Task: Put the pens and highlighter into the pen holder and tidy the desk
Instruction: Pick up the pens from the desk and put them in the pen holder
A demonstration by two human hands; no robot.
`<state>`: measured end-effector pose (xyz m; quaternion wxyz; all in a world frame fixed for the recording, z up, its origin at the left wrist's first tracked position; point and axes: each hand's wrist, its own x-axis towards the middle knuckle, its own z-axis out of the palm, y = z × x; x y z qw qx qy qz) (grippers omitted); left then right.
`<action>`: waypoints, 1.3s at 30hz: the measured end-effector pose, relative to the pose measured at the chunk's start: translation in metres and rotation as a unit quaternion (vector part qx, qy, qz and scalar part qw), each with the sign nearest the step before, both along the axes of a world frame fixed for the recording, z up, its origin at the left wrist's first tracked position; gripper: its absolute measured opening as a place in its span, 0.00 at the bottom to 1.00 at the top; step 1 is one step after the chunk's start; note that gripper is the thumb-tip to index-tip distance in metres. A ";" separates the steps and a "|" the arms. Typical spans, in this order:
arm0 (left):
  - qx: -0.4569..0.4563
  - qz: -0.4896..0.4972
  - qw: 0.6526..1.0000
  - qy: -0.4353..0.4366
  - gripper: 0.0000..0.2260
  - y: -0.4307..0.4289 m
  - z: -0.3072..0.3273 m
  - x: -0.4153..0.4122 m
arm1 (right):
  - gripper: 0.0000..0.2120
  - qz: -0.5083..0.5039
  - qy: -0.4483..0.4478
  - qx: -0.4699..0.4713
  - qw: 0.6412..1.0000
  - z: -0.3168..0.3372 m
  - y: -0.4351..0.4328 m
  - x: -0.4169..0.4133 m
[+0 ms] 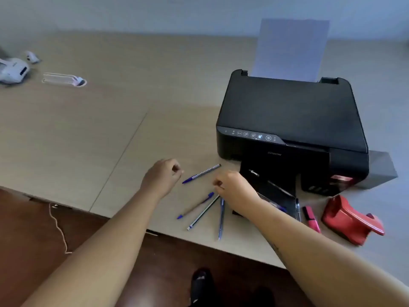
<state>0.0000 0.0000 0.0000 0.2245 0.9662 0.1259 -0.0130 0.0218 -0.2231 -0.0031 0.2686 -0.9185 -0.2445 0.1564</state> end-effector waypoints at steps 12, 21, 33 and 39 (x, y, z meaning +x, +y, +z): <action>-0.085 -0.084 0.990 0.069 0.10 0.011 -0.067 0.030 | 0.15 0.083 -0.120 -0.209 0.967 -0.056 0.054 -0.021; -0.065 -0.154 0.983 0.080 0.08 0.014 -0.084 0.045 | 0.15 0.191 -0.161 -0.233 0.940 -0.055 0.064 -0.021; -0.168 -0.097 0.979 0.063 0.02 0.044 -0.048 0.031 | 0.04 -0.057 -0.113 -0.029 0.992 -0.046 0.055 -0.010; -0.252 -0.089 0.963 0.032 0.03 0.038 0.018 0.035 | 0.02 -0.328 0.005 0.217 0.919 0.028 0.034 0.004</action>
